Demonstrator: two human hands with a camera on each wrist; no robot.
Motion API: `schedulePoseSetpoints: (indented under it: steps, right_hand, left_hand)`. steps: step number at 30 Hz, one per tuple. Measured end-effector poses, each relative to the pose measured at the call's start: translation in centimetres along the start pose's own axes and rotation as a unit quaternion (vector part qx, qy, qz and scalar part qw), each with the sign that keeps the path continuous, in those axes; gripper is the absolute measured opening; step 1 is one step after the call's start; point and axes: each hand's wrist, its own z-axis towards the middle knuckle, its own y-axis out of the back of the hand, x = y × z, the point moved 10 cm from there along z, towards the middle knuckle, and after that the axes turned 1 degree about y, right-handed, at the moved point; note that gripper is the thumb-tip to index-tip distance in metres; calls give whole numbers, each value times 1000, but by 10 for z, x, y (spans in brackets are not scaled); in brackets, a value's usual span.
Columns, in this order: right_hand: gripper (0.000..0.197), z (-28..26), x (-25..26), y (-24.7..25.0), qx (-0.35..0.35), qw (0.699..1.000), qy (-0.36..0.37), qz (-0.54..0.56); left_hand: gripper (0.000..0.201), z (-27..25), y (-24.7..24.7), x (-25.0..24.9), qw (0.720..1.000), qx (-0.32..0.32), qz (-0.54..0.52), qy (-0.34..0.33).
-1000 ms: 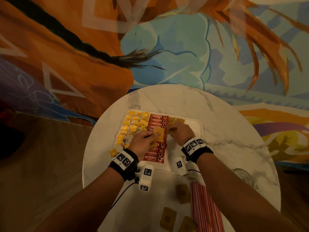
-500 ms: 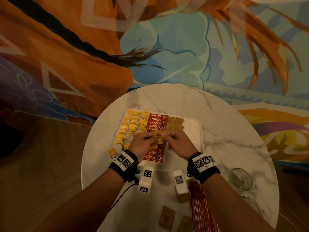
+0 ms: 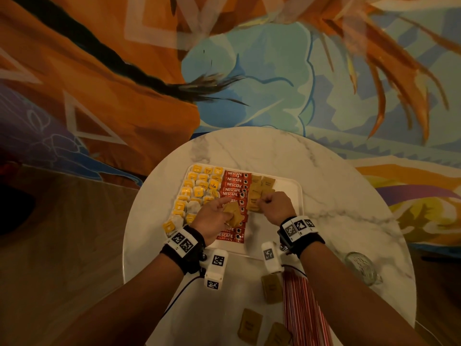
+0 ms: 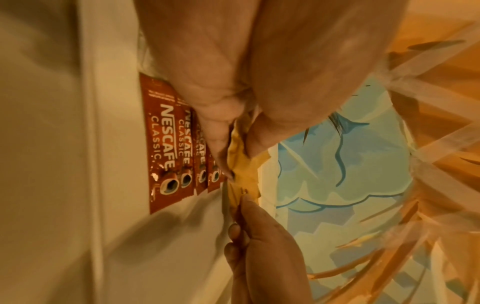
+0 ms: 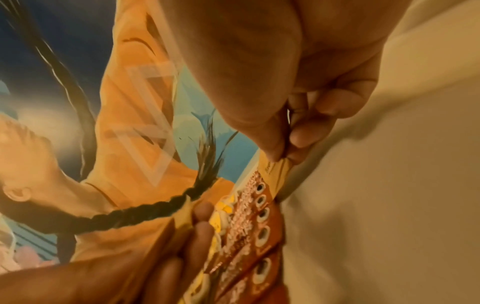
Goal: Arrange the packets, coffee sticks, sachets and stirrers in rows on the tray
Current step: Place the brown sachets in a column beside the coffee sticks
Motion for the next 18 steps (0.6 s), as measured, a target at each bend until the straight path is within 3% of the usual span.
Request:
schedulePoseSetpoints:
  steps: [8,13,15,18]
  right_hand:
    - [14,2,-4,0,-34,998,-28,-45]
    - [12,-3,-2,5,-65,998,-22,-17]
    - [19,-9,11,5,-43,998,19,29]
    - [36,-32,35,-4,54,988,69,125]
  left_hand:
    - [36,-5,-2,1,999,17,-41,-3]
    - [32,-4,4,3,1000,-16,11,-10]
    - [28,-4,6,3,999,-23,26,-16]
    - [23,-4,6,2,999,-26,30,-22]
